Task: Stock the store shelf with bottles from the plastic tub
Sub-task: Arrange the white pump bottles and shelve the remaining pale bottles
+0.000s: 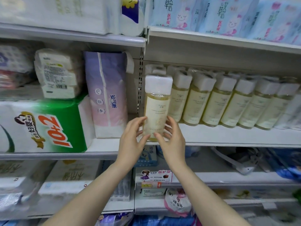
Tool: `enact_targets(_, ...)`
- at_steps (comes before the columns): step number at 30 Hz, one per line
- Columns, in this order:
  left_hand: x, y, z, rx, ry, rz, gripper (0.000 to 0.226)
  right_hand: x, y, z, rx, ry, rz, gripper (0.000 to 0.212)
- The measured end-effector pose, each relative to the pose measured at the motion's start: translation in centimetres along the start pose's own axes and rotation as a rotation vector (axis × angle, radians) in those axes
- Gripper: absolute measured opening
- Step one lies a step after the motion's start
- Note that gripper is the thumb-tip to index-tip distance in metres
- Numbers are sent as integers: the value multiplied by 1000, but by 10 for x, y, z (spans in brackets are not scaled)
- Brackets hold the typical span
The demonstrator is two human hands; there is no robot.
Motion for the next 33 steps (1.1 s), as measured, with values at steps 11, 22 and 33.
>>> enact_targets(11,23,8,-2,72,55,17,61,28,-16,-8,-78,42,-57,66)
enact_targets(22,35,20,-7,85,36,21,60,38,-20,-8,-64,61,-49,63)
enact_targets(33,15,0,-14,150,-4,-45,56,21,-13,8,-121,-7,-119,57)
Point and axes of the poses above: each hand's wrist, its own x-axis towards the middle knuckle, its own z-axis out of the back of the hand, y = z × x, the point moved 4 cm from there along x, towards the middle knuckle, and after that the axes turned 11 degrees about z, right-handed, at the moved point
